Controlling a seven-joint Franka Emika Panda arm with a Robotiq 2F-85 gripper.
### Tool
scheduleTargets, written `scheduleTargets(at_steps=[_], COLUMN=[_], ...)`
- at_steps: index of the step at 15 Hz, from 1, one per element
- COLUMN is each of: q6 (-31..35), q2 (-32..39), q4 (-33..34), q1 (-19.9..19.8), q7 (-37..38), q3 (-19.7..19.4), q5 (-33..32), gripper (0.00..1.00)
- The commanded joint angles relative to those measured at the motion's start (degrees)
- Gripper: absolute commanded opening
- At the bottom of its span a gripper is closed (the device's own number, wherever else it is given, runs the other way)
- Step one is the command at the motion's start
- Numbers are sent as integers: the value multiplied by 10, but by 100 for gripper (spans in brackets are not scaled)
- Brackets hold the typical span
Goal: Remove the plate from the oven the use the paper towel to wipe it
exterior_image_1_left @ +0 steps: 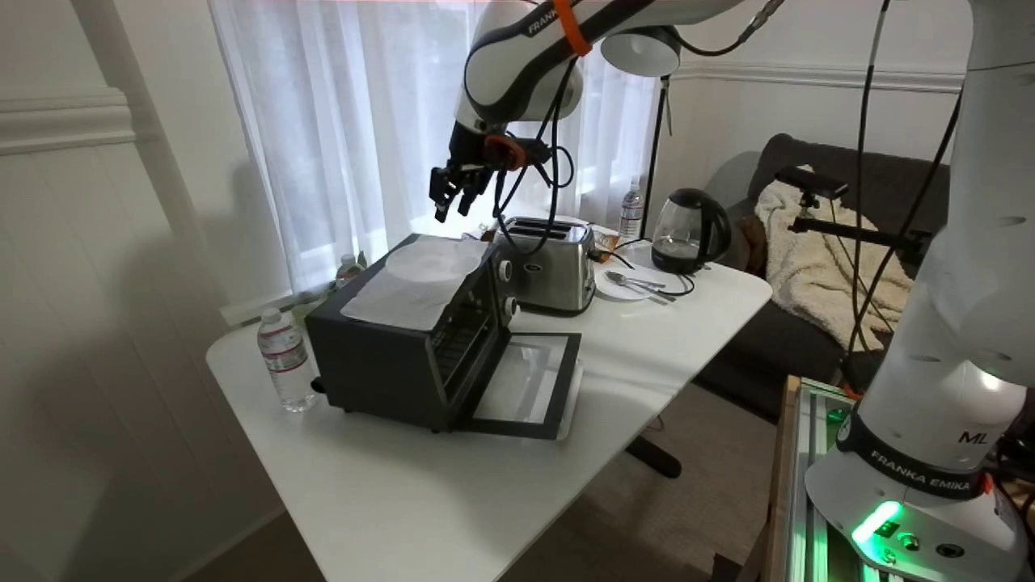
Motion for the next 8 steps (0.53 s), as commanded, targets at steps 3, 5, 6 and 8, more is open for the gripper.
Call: scheduleTargets(at_steps=[3,5,6,8], q6=[-20,-49,-57,-106], q2=[-45,-76,-96,-148], q4=[-51,-85,-105,-149], q1=[4,-5,-7,-11], q7=[54,47,52,59], q3=[-29,-33,-40,-51], q5=[-42,-23,-32,-37], gripper=[100,100,100,100])
